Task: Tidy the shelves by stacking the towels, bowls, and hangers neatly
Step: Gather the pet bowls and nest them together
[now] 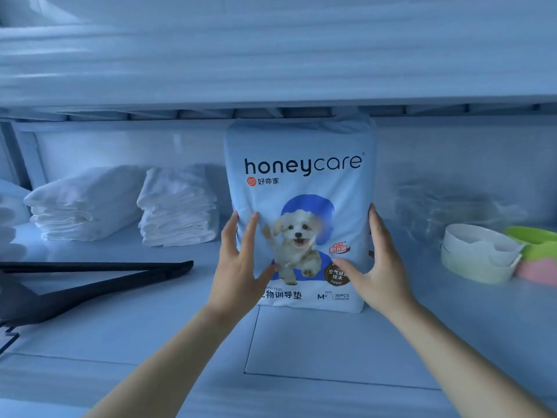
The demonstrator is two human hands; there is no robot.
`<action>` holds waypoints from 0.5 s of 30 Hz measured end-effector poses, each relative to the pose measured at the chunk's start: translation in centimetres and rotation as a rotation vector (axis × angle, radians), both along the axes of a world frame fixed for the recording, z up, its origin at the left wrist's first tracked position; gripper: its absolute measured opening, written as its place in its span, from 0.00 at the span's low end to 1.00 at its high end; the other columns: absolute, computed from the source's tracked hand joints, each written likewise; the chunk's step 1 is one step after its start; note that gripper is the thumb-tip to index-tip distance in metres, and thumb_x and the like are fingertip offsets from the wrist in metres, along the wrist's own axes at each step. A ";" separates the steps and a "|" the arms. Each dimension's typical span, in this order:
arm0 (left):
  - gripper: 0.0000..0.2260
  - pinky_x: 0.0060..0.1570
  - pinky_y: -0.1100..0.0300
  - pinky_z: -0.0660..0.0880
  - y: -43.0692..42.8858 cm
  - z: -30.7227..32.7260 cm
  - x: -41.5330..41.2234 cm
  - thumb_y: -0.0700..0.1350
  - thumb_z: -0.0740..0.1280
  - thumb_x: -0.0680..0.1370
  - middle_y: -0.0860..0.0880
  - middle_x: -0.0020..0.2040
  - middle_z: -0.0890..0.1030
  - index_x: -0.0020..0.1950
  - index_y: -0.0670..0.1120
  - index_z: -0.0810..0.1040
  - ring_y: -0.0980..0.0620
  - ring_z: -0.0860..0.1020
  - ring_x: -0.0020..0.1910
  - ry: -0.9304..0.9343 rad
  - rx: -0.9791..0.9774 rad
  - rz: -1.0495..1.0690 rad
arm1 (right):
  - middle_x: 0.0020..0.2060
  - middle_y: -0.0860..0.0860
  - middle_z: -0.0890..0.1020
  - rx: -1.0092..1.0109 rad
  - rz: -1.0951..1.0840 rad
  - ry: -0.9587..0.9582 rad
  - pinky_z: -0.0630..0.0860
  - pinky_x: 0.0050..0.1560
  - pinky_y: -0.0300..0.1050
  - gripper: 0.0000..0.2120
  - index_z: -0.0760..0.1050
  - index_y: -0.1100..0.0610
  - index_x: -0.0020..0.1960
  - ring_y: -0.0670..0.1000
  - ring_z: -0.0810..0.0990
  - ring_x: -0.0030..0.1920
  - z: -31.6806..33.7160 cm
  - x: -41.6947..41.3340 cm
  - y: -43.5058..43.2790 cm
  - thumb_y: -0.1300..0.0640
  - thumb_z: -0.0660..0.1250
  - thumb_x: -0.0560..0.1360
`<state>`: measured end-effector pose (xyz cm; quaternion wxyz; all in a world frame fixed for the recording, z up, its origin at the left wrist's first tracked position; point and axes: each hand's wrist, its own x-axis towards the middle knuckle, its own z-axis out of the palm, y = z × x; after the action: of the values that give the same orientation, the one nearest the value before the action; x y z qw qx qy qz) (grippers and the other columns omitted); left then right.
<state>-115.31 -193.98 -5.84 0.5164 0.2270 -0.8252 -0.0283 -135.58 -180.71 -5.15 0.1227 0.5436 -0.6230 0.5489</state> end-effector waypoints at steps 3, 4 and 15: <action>0.47 0.49 0.62 0.70 0.6 0.0 -3.1 0.44 0.78 0.65 0.38 0.74 0.53 0.76 0.50 0.53 0.52 0.61 0.62 -0.045 -0.021 -0.015 | 0.75 0.40 0.54 0.000 -0.038 0.010 0.65 0.69 0.54 0.46 0.45 0.44 0.75 0.39 0.54 0.73 0.1 -2.4 0.7 0.53 0.73 0.69; 0.48 0.47 0.62 0.70 0.8 0.0 -4.1 0.45 0.79 0.64 0.38 0.75 0.53 0.76 0.51 0.52 0.53 0.62 0.60 -0.059 -0.006 -0.021 | 0.75 0.41 0.54 -0.001 -0.045 0.012 0.65 0.70 0.54 0.45 0.45 0.43 0.74 0.38 0.54 0.73 0.1 -3.3 0.9 0.53 0.73 0.70; 0.58 0.39 0.63 0.70 1.6 -0.4 -15.5 0.53 0.79 0.62 0.52 0.75 0.39 0.72 0.64 0.34 0.41 0.66 0.68 -0.144 0.024 -0.060 | 0.72 0.40 0.55 0.031 -0.153 0.028 0.58 0.71 0.40 0.45 0.42 0.41 0.73 0.39 0.56 0.72 0.3 -13.6 3.1 0.54 0.72 0.71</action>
<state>-130.80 -192.36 -6.28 0.4518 0.2099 -0.8663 -0.0373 -149.18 -177.64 -4.88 0.1644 0.5037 -0.6696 0.5205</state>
